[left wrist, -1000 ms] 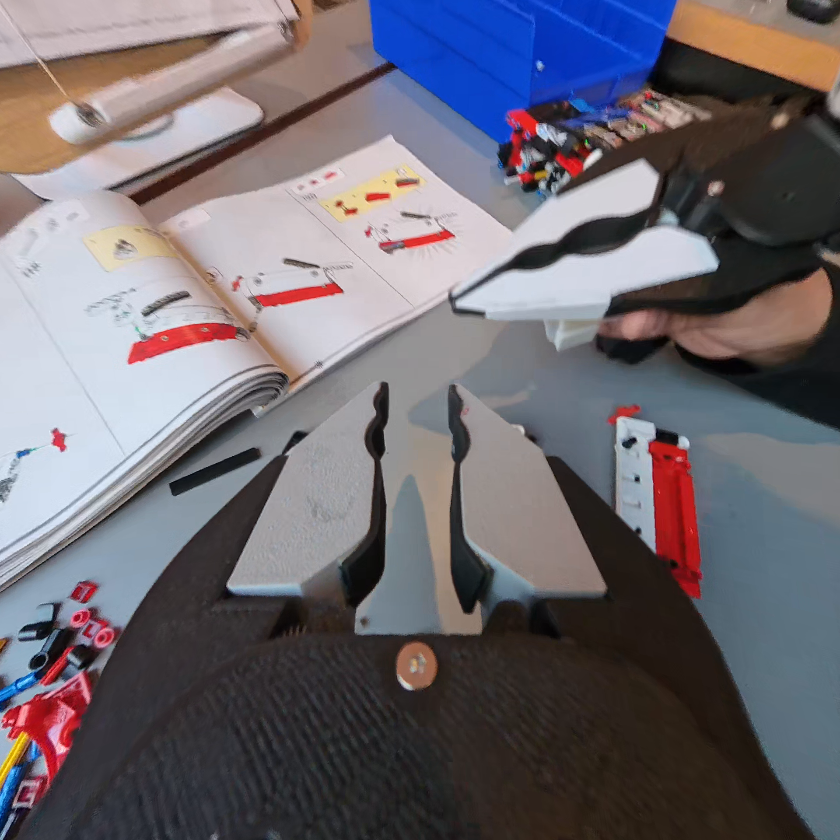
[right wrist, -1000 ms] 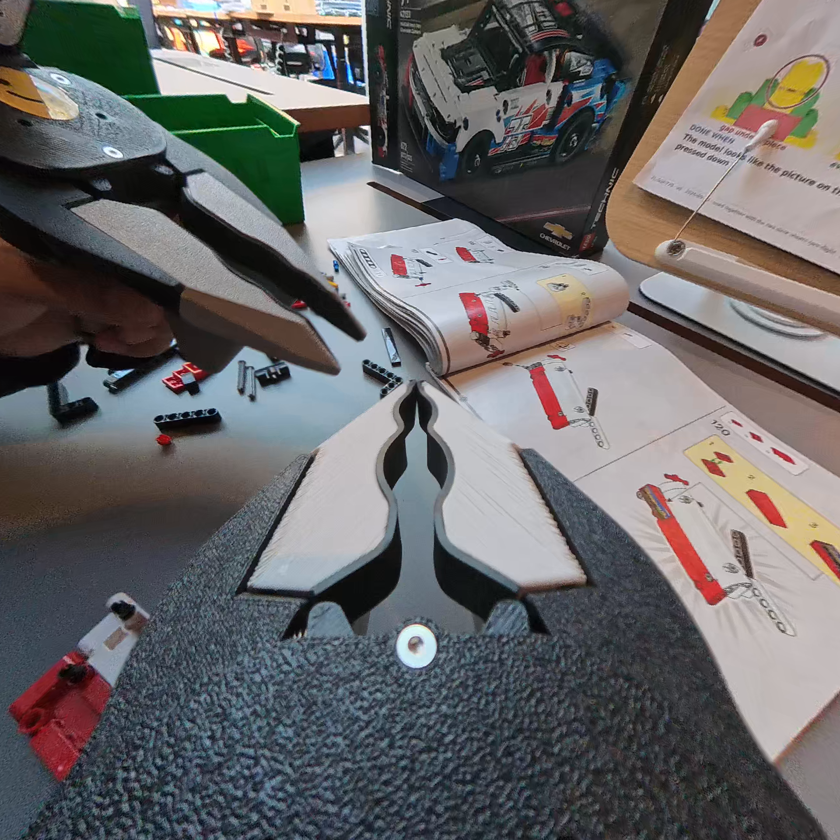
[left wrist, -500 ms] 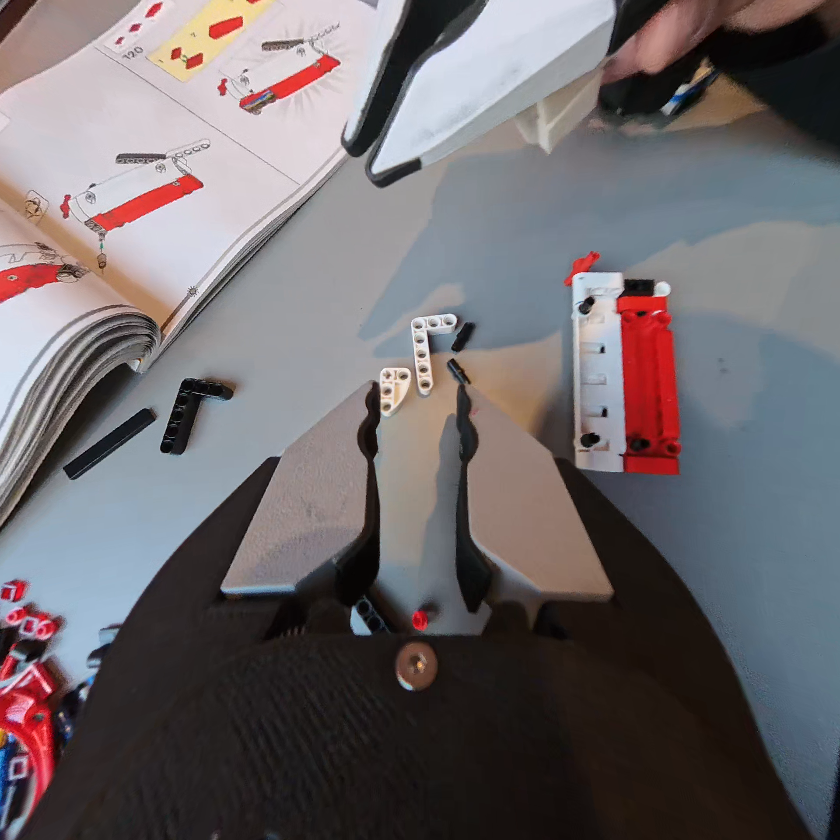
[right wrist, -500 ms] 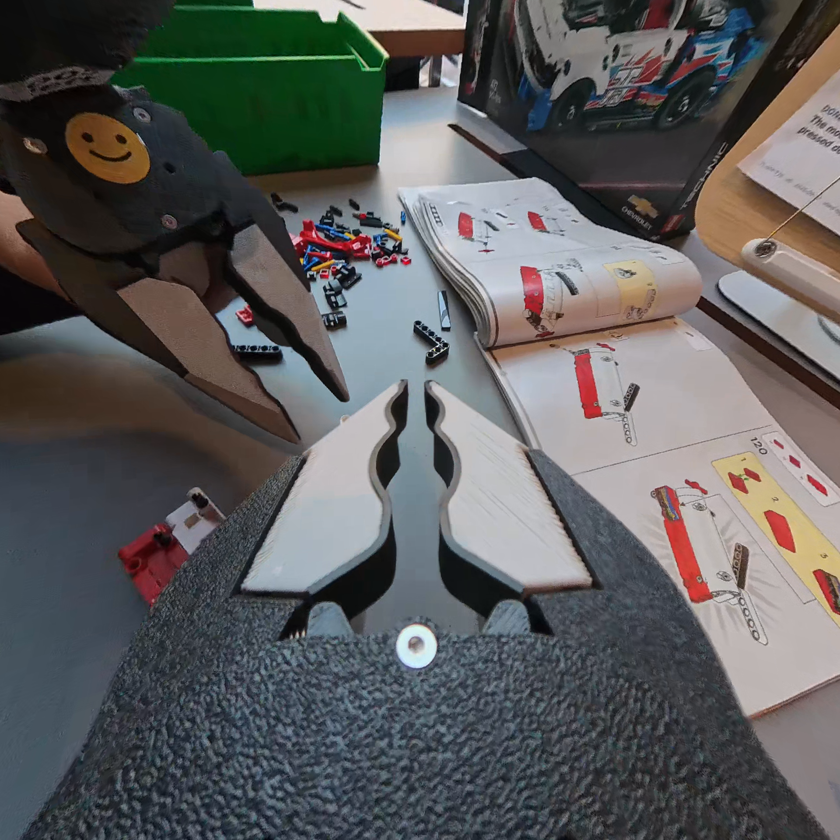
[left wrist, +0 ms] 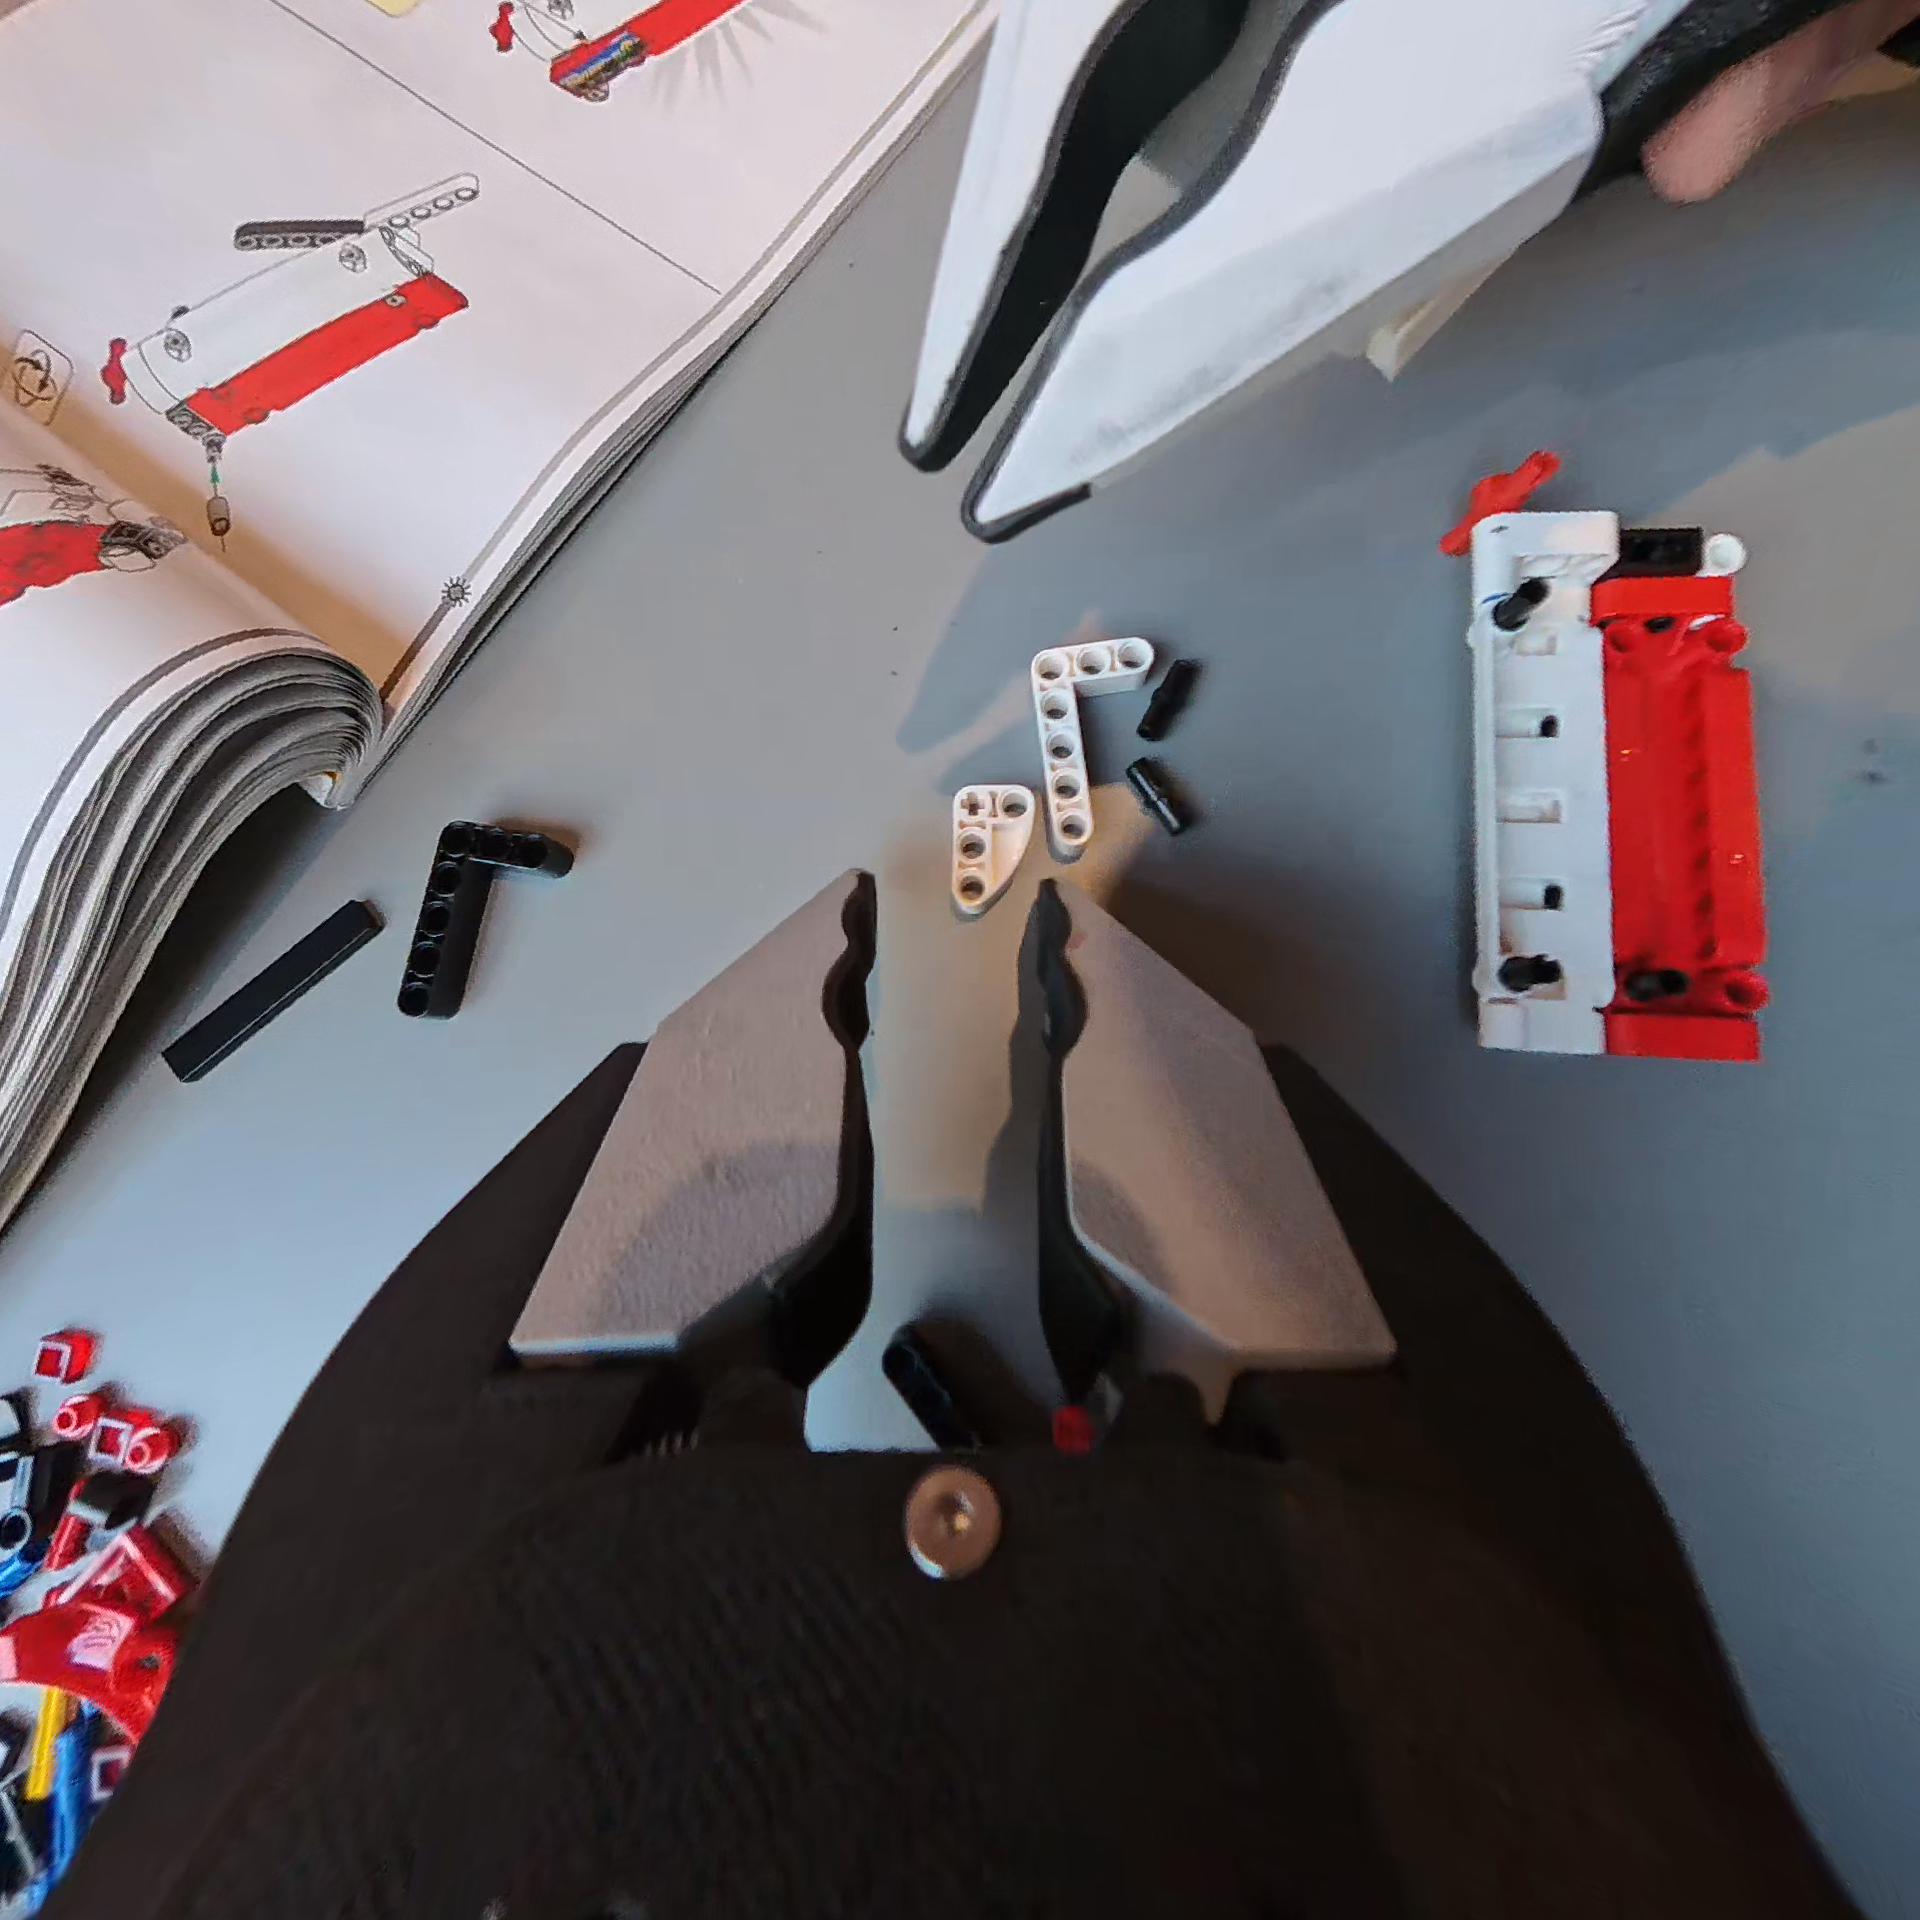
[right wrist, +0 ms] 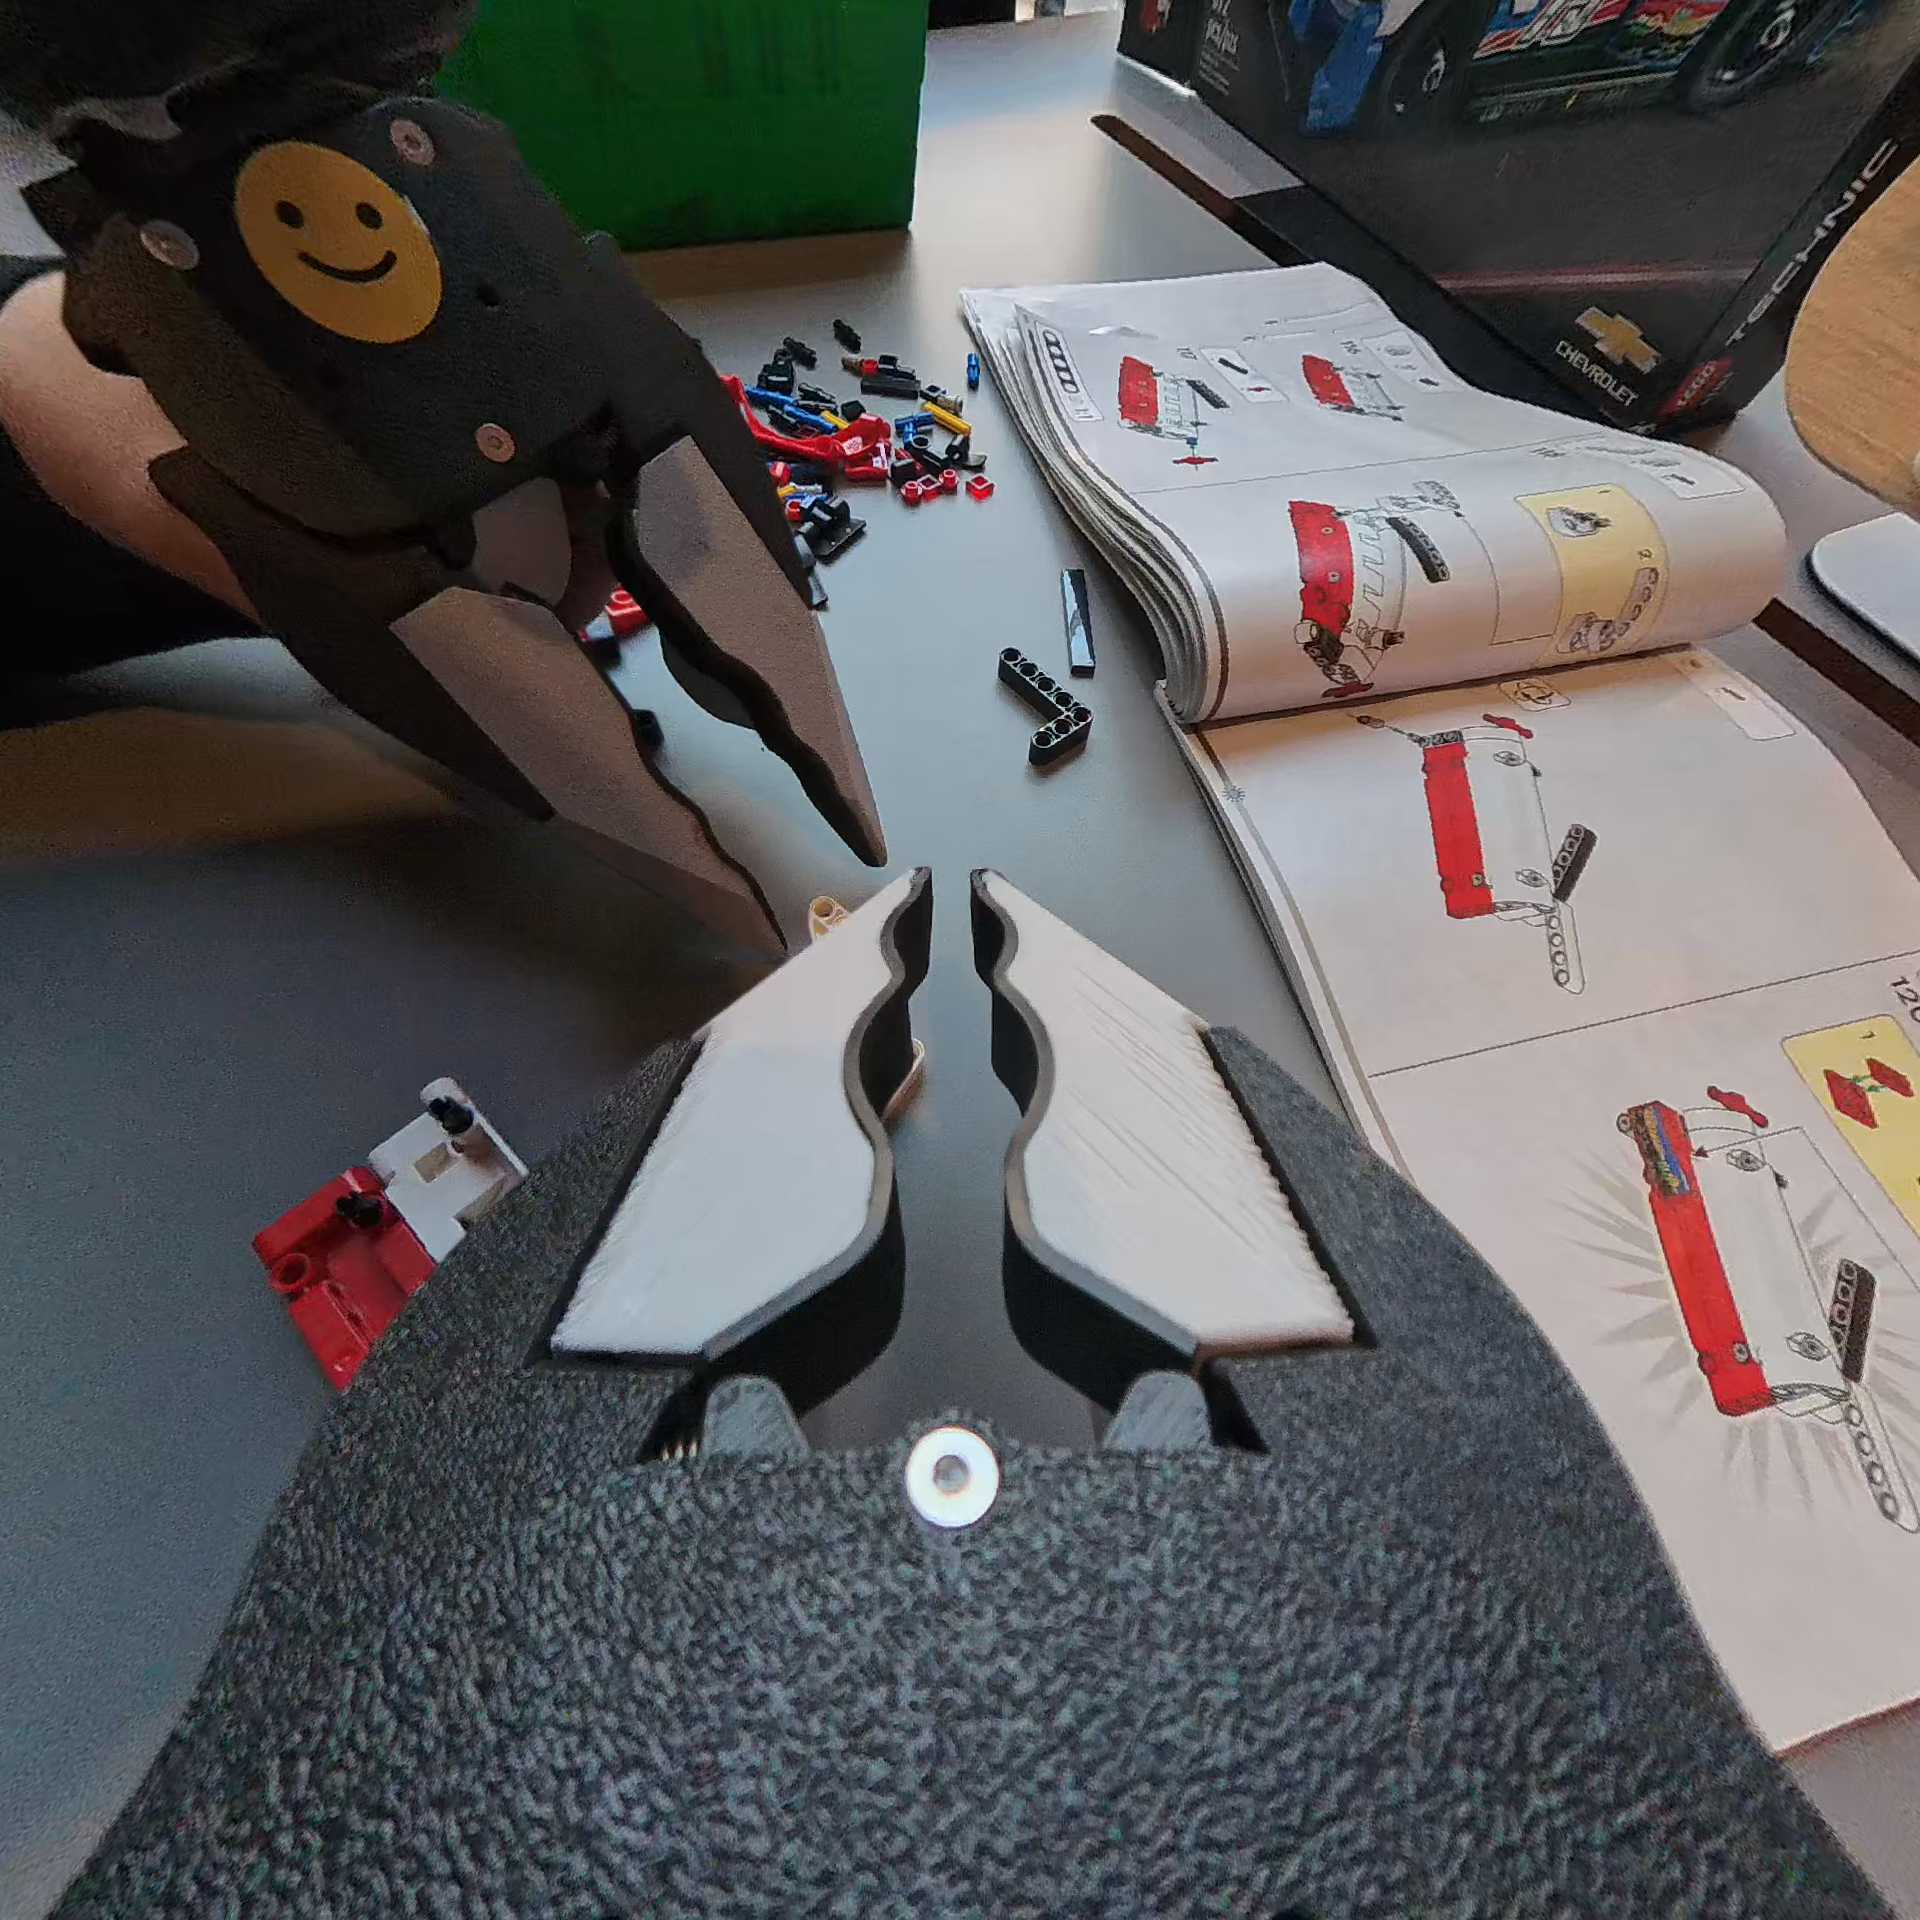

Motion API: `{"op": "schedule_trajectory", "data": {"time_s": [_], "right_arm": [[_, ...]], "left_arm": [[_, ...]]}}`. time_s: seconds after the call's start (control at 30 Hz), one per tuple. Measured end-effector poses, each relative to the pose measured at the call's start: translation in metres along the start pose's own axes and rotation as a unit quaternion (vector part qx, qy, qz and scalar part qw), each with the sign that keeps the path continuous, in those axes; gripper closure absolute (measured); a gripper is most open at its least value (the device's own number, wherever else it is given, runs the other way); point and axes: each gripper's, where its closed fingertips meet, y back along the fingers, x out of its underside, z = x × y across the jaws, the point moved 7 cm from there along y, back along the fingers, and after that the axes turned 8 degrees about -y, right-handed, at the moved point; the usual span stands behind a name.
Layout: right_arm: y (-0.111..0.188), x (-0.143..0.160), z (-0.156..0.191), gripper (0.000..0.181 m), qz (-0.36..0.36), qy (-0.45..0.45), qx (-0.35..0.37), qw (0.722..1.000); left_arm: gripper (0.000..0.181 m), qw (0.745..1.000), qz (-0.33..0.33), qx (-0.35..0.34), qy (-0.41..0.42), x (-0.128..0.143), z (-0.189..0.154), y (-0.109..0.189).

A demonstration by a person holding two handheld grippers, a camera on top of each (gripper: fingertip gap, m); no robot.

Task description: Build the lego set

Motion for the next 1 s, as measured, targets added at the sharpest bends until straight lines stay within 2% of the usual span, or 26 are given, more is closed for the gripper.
{"op": "schedule_trajectory", "data": {"time_s": [0.23,0.47,0.77,1.0], "right_arm": [[-0.005,0.004,0.0,0.174,0.01,-0.001,-0.002,1.0],[-0.008,0.007,-0.001,0.175,0.012,-0.006,-0.002,1.0],[-0.012,0.013,-0.001,0.174,0.032,-0.001,0.002,0.999],[-0.012,0.014,-0.001,0.175,0.035,0.002,0.002,0.999]], "left_arm": [[0.158,1.0,0.008,0.019,-0.012,0.0,0.003,-0.004],[0.173,0.999,-0.002,0.036,-0.004,0.0,0.001,-0.005],[0.173,0.999,0.01,0.038,-0.008,0.005,0.004,0.0],[0.173,0.995,0.037,0.084,-0.048,0.016,-0.004,0.014]]}}
